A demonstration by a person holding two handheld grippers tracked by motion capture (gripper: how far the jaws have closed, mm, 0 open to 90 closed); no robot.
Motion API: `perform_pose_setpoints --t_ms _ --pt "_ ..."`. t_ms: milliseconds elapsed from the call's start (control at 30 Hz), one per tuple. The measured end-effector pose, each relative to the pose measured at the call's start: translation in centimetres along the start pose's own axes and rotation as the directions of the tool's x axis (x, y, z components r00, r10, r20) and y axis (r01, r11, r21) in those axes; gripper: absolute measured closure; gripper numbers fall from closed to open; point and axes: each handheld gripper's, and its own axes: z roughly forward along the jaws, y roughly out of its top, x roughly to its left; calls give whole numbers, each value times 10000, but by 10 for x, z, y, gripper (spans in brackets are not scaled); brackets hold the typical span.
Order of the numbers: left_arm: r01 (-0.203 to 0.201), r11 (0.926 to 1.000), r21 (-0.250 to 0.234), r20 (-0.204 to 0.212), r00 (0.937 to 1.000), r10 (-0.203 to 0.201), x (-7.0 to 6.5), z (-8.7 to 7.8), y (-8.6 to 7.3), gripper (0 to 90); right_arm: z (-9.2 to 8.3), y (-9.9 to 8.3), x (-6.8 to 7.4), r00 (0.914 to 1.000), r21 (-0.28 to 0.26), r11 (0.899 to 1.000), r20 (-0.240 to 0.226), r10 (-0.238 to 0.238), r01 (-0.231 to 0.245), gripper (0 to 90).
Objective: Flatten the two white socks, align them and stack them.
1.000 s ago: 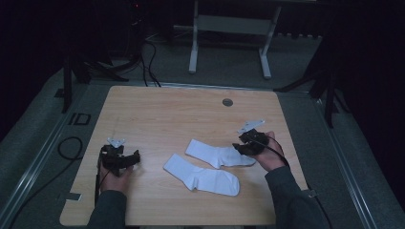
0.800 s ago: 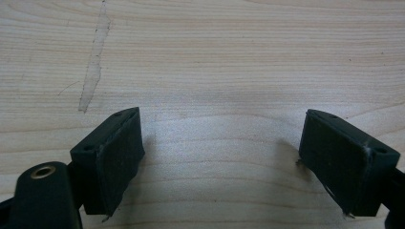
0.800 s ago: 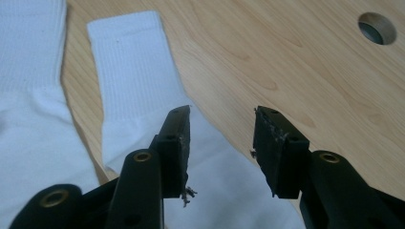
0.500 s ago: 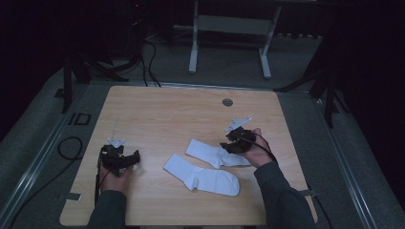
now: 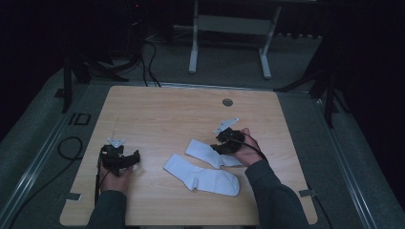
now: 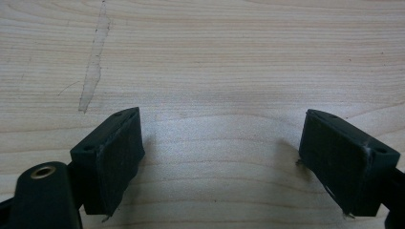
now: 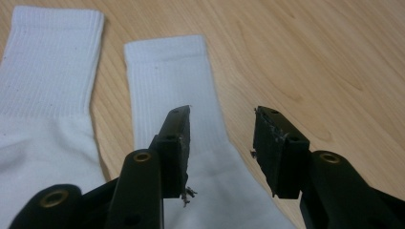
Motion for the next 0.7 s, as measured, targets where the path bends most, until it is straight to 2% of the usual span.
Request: perform_pose_setpoints --t_ms 233,267,333,433,700 --pt "1 10000 -4 -1 10000 -1 0 0 0 150 13 8 9 9983 299 9984 -341 -475 485 585" --pt "-1 10000 -1 -1 10000 1 0 0 0 150 21 12 15 9963 493 9960 -461 -727 750 585" --pt "1 10000 -2 0 10000 -1 0 0 0 150 26 14 17 9953 553 9948 -506 -828 855 584" --pt "4 10000 -3 -2 10000 -4 0 0 0 150 33 16 19 9949 675 9940 -600 -816 856 585" --pt "-2 10000 -4 -2 10000 2 0 0 0 150 58 12 15 9947 1276 9908 -981 -317 441 540"
